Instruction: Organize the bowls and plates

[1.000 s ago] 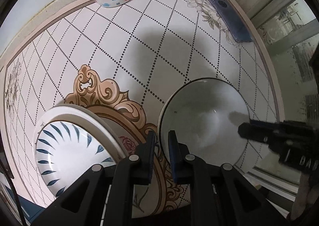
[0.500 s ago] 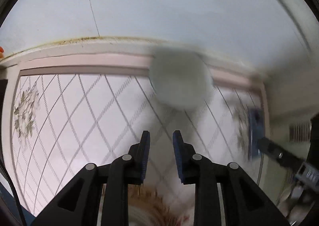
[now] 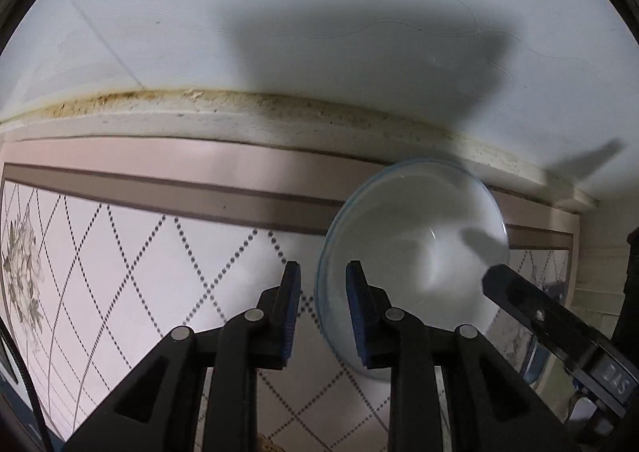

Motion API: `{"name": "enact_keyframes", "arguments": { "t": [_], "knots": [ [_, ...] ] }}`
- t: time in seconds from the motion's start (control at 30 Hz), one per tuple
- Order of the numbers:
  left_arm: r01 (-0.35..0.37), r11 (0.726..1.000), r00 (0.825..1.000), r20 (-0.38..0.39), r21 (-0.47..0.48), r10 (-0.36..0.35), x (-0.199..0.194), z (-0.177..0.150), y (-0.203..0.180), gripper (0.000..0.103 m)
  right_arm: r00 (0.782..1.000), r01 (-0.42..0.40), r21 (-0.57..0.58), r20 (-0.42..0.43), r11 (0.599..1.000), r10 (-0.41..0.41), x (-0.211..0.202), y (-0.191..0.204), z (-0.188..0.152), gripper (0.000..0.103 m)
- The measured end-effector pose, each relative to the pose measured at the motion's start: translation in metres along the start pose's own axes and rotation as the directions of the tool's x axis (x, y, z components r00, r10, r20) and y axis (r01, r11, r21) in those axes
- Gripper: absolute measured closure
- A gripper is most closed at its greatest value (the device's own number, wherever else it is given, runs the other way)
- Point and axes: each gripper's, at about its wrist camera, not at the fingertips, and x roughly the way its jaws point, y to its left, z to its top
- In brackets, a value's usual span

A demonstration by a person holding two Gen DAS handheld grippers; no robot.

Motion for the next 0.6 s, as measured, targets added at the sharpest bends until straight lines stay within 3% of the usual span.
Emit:
{"name": "enact_keyframes", "arguments": {
  "t": [0.03,0.1,0.13,0.4,0.6],
  "knots": [
    [-0.006,1.000,1.000,0.011,0.007,0.006,0.000,0.000,-0.001,0.086,1.000,0.003,-0.003,-0.003,1.000,-0.003,0.005,-0.001,0.003,0.058],
    [-0.006,1.000,1.000,0.020,0.018,0.006,0.001,0.000,-0.004,0.096,1.000,0.003,-0.012,-0.011,1.000,-0.003,0.011,-0.002,0.005,0.087],
    [-0.020,0.999,0.999,0.027,0.029,0.019,0.000,0.001,-0.007,0.096,1.000,0.014,-0.019,-0.011,1.000,-0.014,0.015,-0.002,0.006,0.089],
    [-0.029,0.997,0.997,0.067,0.064,0.025,-0.007,-0.006,-0.010,0.096,0.998,0.062,-0.066,0.019,0.996,-0.061,0.014,0.002,0.001,0.092],
    [-0.013,0.994,0.996,0.092,0.106,0.003,-0.030,-0.033,-0.013,0.096,0.998,0.060,-0.072,0.039,0.996,-0.057,-0.008,0.007,-0.018,0.092]
  ]
}}
